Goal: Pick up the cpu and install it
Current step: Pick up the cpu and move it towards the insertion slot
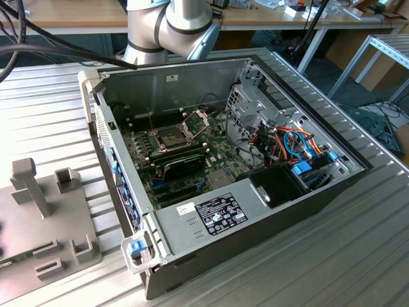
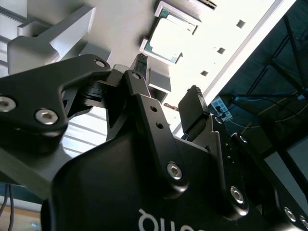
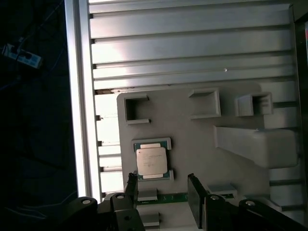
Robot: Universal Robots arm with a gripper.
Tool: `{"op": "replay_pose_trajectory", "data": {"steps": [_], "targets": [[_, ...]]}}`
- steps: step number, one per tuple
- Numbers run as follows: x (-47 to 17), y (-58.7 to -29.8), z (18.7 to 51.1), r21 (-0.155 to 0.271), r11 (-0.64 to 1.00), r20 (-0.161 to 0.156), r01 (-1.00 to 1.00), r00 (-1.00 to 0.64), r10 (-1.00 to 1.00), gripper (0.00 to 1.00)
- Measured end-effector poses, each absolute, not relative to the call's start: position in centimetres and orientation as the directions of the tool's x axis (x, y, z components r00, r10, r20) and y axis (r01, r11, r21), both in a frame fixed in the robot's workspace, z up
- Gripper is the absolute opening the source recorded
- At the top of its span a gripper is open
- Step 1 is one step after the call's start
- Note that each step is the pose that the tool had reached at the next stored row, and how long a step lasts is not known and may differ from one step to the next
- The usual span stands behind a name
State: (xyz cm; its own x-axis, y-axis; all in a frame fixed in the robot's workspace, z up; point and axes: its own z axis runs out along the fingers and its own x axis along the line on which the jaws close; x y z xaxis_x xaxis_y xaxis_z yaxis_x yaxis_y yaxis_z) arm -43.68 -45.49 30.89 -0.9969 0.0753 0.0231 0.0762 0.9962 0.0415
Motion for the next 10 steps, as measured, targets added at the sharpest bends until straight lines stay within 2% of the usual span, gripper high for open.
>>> {"op": "replay_pose_trajectory", "data": {"steps": [10], "targets": [[-43.67, -45.49, 29.94, 0.042, 0.996, 0.023, 0.076, -0.997, 0.075, 0.54]]}}
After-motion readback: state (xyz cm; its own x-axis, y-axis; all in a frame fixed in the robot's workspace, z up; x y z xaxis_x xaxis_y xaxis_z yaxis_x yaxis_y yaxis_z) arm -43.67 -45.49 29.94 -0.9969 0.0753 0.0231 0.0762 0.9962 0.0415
